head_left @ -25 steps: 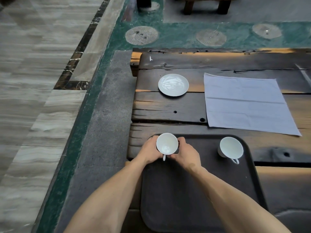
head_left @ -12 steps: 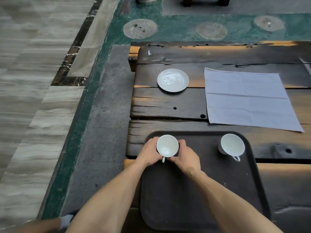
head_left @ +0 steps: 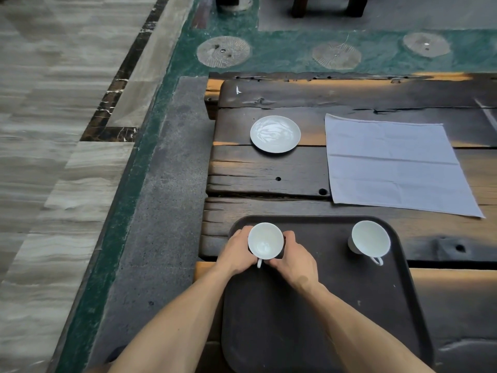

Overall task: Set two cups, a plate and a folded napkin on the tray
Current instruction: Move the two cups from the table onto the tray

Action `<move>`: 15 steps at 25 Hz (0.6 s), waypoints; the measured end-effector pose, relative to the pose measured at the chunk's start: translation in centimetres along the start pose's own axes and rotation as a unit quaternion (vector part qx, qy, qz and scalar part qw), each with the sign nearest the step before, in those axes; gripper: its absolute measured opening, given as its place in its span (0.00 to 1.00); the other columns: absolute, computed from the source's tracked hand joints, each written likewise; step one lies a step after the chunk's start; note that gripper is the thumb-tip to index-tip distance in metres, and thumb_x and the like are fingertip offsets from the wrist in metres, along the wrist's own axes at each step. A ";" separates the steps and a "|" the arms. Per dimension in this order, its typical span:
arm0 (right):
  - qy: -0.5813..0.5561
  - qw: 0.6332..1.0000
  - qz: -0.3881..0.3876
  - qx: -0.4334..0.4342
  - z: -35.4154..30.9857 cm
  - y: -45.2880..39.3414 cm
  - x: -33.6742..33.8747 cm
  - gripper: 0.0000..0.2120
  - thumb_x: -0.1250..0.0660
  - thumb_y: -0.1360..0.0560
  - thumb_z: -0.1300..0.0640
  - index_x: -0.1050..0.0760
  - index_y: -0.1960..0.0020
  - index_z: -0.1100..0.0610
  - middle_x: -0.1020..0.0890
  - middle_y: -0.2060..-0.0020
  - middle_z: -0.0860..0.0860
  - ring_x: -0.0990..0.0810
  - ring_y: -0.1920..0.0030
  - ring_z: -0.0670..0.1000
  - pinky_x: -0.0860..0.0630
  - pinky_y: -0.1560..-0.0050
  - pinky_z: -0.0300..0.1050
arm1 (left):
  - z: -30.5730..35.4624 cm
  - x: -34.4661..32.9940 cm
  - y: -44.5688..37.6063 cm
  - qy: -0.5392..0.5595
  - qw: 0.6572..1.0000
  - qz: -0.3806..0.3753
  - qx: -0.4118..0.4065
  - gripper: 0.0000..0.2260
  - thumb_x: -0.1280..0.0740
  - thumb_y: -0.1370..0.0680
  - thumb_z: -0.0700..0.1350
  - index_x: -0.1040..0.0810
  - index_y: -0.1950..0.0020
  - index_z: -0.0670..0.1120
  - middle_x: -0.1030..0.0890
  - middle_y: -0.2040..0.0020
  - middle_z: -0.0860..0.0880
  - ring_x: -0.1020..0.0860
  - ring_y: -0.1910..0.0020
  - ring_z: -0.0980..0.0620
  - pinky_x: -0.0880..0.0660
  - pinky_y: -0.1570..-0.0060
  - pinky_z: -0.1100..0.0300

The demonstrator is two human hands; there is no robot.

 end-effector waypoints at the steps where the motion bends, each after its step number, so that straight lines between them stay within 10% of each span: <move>1: 0.000 1.000 -0.001 0.000 0.0 0.0 0.0 0.30 0.28 0.36 0.39 0.39 0.43 0.47 0.19 0.54 0.49 0.20 0.54 0.55 0.26 0.59 0.49 | 0.0 0.0 0.0 -0.002 1.000 0.000 -0.001 0.32 0.25 0.33 0.43 0.30 0.32 0.53 0.25 0.36 0.51 0.28 0.36 0.49 0.27 0.40 0.49; 15: 0.096 0.991 -0.048 0.084 0.7 -1.5 2.9 0.23 0.31 0.29 0.40 0.30 0.37 0.46 0.22 0.42 0.44 0.24 0.40 0.48 0.25 0.48 0.47 | 0.0 2.3 -1.4 -0.144 0.988 -0.051 0.009 0.25 0.27 0.31 0.47 0.24 0.35 0.54 0.25 0.41 0.49 0.26 0.39 0.48 0.26 0.41 0.51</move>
Point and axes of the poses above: each hand's wrist, its own y-axis away from the middle knuckle, its own x-axis out of the back of the hand, z = x × y, the point moved 4 cm from there along -y, towards the middle knuckle
